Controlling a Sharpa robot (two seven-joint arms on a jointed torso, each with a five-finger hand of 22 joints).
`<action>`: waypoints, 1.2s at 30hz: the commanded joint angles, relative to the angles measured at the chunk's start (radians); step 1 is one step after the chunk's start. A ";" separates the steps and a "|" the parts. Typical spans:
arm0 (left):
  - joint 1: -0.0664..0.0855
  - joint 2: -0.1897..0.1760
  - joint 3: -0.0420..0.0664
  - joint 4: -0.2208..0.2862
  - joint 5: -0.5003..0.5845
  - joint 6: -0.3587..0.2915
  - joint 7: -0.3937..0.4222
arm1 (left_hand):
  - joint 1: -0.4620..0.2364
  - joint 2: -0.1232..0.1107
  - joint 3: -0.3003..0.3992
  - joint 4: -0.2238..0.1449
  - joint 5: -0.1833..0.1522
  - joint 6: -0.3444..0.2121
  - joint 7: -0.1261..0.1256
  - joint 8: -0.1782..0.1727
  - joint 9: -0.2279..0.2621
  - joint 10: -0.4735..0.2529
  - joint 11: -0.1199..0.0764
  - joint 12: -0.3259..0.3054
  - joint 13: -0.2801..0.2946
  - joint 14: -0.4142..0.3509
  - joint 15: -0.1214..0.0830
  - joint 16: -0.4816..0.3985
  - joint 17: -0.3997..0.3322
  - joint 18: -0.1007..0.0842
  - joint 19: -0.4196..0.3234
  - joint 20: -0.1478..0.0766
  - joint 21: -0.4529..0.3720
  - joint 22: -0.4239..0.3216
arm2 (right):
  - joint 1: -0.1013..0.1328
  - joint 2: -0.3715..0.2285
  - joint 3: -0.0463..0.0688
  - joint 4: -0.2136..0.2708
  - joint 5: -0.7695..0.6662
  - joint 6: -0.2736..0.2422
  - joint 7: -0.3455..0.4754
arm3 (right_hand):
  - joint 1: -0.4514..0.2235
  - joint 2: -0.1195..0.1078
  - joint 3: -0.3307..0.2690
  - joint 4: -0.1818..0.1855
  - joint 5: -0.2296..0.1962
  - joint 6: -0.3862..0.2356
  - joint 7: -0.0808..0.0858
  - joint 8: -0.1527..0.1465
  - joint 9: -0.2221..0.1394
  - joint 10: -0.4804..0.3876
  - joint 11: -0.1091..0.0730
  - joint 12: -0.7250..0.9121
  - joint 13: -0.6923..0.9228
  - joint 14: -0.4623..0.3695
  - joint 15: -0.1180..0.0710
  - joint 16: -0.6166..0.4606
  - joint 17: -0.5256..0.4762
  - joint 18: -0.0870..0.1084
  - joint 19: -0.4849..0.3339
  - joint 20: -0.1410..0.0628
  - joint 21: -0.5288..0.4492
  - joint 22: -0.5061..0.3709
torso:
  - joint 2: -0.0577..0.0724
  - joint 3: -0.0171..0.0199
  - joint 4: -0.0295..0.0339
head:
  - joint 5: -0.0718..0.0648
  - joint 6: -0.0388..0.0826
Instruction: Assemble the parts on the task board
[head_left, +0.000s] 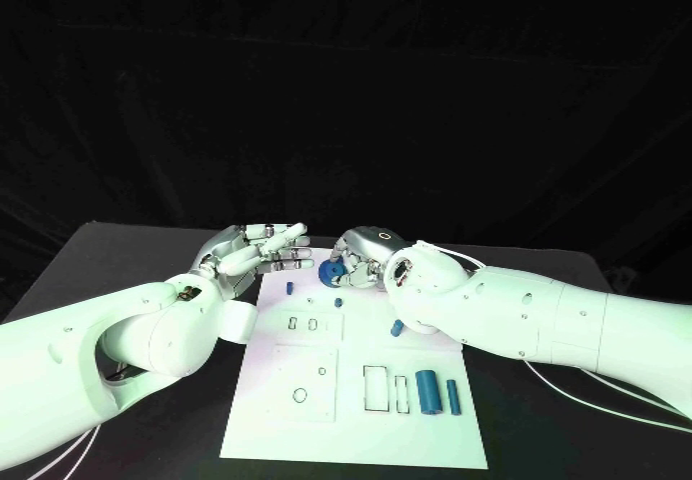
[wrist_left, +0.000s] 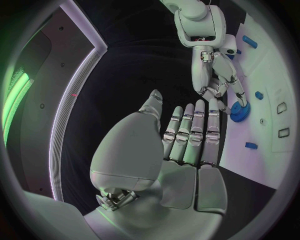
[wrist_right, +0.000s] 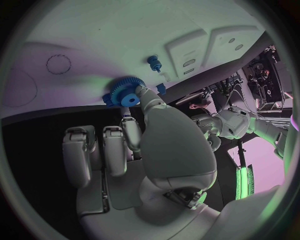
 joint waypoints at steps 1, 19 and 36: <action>0.001 0.002 0.001 0.001 0.002 0.013 0.006 | 0.000 0.010 -0.005 0.001 -0.001 0.005 0.005 -0.006 0.000 -0.001 0.005 -0.005 0.000 -0.001 0.006 -0.003 -0.001 0.014 0.008 0.002 -0.002 -0.001 | -0.002 0.003 -0.001 -0.003 -0.009 0.021 -0.013 | -0.007 -0.010 0.008 0.002 -0.011 -0.024 0.010 -0.018 -0.008 -0.015 0.004 -0.013 -0.011 0.073 0.012 0.004 0.110 -0.007 0.064 0.012 -0.005 0.211 | 0.000 -0.0007 -0.0004 | 0.001 0.000; 0.001 0.000 0.001 0.002 0.002 0.014 0.003 | -0.001 0.010 -0.006 0.000 -0.001 0.005 0.005 -0.008 0.000 -0.001 0.005 -0.007 0.000 -0.001 0.006 -0.005 -0.001 0.014 0.008 0.002 -0.003 -0.002 | -0.002 0.002 -0.001 0.001 0.016 0.051 -0.005 | -0.078 -0.021 -0.001 0.048 -0.015 -0.042 0.022 -0.052 -0.006 -0.021 0.019 -0.009 -0.010 0.074 0.028 0.008 0.117 -0.005 0.062 0.032 -0.008 0.210 | 0.000 0.0001 -0.0014 | 0.003 0.003; 0.001 -0.002 0.001 0.002 0.002 0.012 0.000 | -0.001 0.010 -0.007 0.000 -0.001 0.004 0.006 -0.008 0.000 -0.001 0.005 -0.008 0.000 -0.001 0.007 -0.006 -0.001 0.014 0.009 0.002 -0.003 -0.002 | -0.002 -0.016 -0.001 0.007 0.058 0.070 -0.025 | -0.192 0.018 -0.007 0.139 0.051 -0.010 0.008 -0.051 0.004 0.001 0.007 0.021 0.019 0.076 0.018 0.012 0.126 -0.007 0.067 0.022 -0.004 0.217 | 0.000 0.0002 -0.0012 | 0.004 0.002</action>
